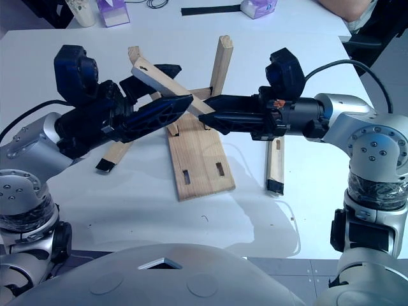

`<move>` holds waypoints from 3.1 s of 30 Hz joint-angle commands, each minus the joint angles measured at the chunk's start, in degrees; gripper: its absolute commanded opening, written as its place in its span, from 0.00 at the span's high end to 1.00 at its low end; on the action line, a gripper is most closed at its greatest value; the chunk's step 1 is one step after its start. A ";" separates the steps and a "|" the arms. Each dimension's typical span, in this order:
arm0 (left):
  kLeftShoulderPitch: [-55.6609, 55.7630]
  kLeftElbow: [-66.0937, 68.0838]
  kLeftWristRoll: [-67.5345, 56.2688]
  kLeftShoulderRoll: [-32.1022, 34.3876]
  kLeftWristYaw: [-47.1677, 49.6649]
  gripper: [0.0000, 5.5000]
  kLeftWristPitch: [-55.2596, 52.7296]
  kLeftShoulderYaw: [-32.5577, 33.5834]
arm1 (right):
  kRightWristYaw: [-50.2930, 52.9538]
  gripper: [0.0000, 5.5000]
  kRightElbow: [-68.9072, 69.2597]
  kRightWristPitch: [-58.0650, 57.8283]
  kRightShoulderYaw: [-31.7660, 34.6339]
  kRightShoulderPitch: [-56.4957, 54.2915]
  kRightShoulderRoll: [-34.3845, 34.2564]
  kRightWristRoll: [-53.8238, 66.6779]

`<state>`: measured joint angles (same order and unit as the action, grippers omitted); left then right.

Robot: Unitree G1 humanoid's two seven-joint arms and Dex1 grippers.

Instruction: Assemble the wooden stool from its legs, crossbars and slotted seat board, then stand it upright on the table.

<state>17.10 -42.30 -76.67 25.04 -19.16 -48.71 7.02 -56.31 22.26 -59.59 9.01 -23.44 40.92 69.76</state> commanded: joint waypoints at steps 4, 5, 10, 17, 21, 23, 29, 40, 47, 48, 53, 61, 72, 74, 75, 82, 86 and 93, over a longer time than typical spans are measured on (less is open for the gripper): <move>-1.55 -2.15 -1.96 2.46 -0.76 0.50 1.85 -1.79 | -0.41 0.76 0.61 0.33 -1.08 -0.69 0.91 -0.67; -1.64 -2.22 -2.19 2.73 -0.80 0.53 2.04 -1.87 | -0.48 0.76 0.56 0.42 -1.15 -0.71 0.99 -0.88; -1.49 -1.98 -2.33 3.52 -0.42 0.66 3.05 -2.87 | -1.30 0.76 1.08 0.47 -2.02 -0.52 1.25 -1.46; -4.52 -3.94 -0.96 6.21 -3.59 0.74 4.39 -3.84 | -3.20 0.76 0.35 1.05 -2.45 -0.91 2.45 -2.41; -4.99 -3.24 -0.79 7.31 -4.67 0.75 5.51 -3.63 | -2.35 0.76 0.08 1.90 -2.63 -1.33 2.37 -3.87; -4.92 -2.48 -0.29 7.87 -5.10 0.75 5.79 -3.73 | -2.69 0.67 0.51 2.24 -3.06 -0.74 2.54 -4.50; -5.35 -0.13 2.93 11.73 -7.86 0.76 5.71 -1.56 | -2.79 0.52 1.51 5.87 -4.25 2.53 3.67 -11.05; -15.10 19.06 26.96 34.94 -39.85 0.76 18.15 15.97 | 4.24 0.52 10.80 10.63 12.82 24.30 4.80 -13.15; -3.55 48.06 56.56 25.58 -34.95 0.76 47.81 1.58 | 7.30 0.52 11.04 13.70 9.42 24.57 2.59 -15.79; -4.06 50.63 58.89 24.96 -35.39 0.76 51.70 0.61 | 7.28 0.52 10.94 13.92 8.89 24.27 2.74 -15.88; -8.97 57.56 64.54 23.06 -36.76 0.76 64.64 -0.69 | 6.46 0.52 10.61 15.23 7.21 24.69 3.79 -17.92; -18.09 51.24 59.69 22.79 -40.98 0.76 61.39 -0.13 | 6.86 0.52 11.51 16.41 7.20 26.54 3.78 -18.80; -35.93 31.31 51.59 25.21 -43.50 0.76 49.55 2.27 | 7.99 0.52 12.12 16.76 7.94 27.57 4.34 -18.23; -33.09 30.76 49.89 25.31 -42.20 0.76 46.40 3.47 | 7.78 0.52 11.88 16.82 7.78 27.35 4.60 -18.35; -31.42 30.44 48.77 25.24 -41.64 0.76 44.80 4.08 | 7.63 0.52 11.65 16.85 7.58 27.05 4.74 -18.42; -19.52 33.35 48.58 22.32 -38.18 0.76 41.38 3.55 | 6.49 0.52 9.97 16.89 5.57 24.26 5.41 -18.86; -13.36 37.22 52.16 20.17 -39.20 0.76 45.81 0.29 | 6.55 0.52 10.05 16.93 4.79 24.10 5.14 -19.16; 0.16 58.76 58.42 16.42 -49.15 0.76 64.04 -4.78 | 6.65 0.52 9.40 17.50 2.73 22.99 4.50 -20.08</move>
<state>14.34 13.79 -18.33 41.82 -64.11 11.81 3.05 -49.70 31.76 -42.58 12.36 0.55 45.31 50.47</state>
